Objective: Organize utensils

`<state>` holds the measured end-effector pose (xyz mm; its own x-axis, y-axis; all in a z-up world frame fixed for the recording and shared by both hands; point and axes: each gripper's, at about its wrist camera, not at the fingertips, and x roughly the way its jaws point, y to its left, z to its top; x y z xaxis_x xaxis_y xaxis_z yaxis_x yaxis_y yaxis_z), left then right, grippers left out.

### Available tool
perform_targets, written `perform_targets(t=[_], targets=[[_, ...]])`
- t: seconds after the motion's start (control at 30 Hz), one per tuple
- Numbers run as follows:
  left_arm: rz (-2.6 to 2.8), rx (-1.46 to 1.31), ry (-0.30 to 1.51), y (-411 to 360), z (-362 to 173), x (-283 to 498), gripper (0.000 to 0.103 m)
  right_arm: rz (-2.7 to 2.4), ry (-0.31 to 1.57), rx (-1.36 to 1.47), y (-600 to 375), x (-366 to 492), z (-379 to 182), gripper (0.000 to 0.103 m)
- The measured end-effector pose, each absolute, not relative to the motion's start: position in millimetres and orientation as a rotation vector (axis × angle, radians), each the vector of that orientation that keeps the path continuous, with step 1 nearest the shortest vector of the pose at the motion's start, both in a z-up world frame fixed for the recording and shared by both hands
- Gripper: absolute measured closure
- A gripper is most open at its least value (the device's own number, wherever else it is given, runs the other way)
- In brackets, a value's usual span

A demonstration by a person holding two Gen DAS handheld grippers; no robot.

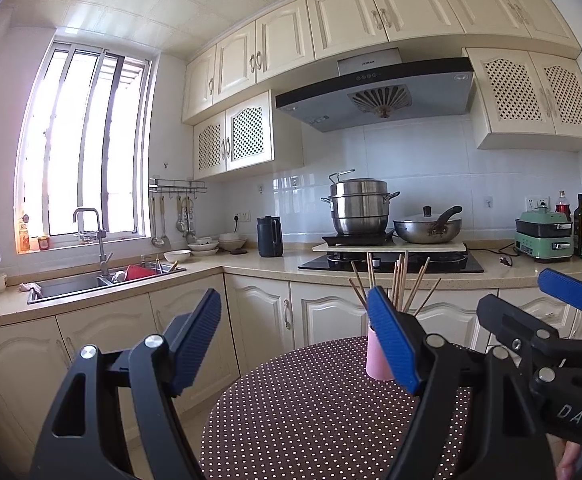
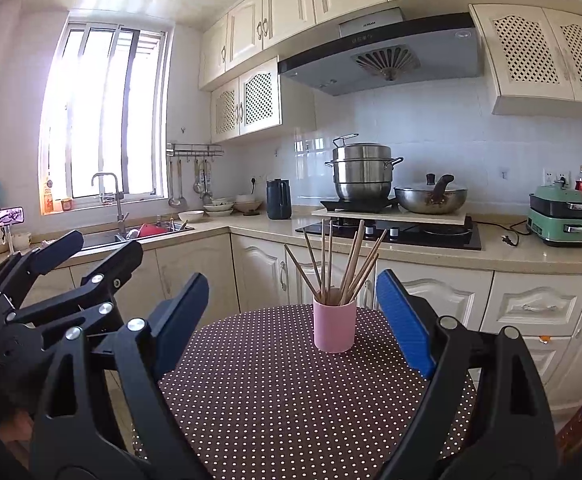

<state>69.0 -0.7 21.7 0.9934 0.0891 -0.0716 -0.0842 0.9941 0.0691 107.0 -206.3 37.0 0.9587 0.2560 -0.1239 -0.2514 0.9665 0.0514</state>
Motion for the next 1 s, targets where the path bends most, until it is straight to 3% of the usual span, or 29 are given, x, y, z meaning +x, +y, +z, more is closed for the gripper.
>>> perform_targets(t=[0.57,1.0], targets=[[0.058,0.059,0.400,-2.7,-61.3,196.5,0.029,0.251,0.432,0.060,-213.4,222.3,-36.6,0.017],[0.095,0.056,0.378,5.3,-69.0,220.1,0.029,0.248,0.442,0.075,-209.9,240.3,-45.5,0.017]])
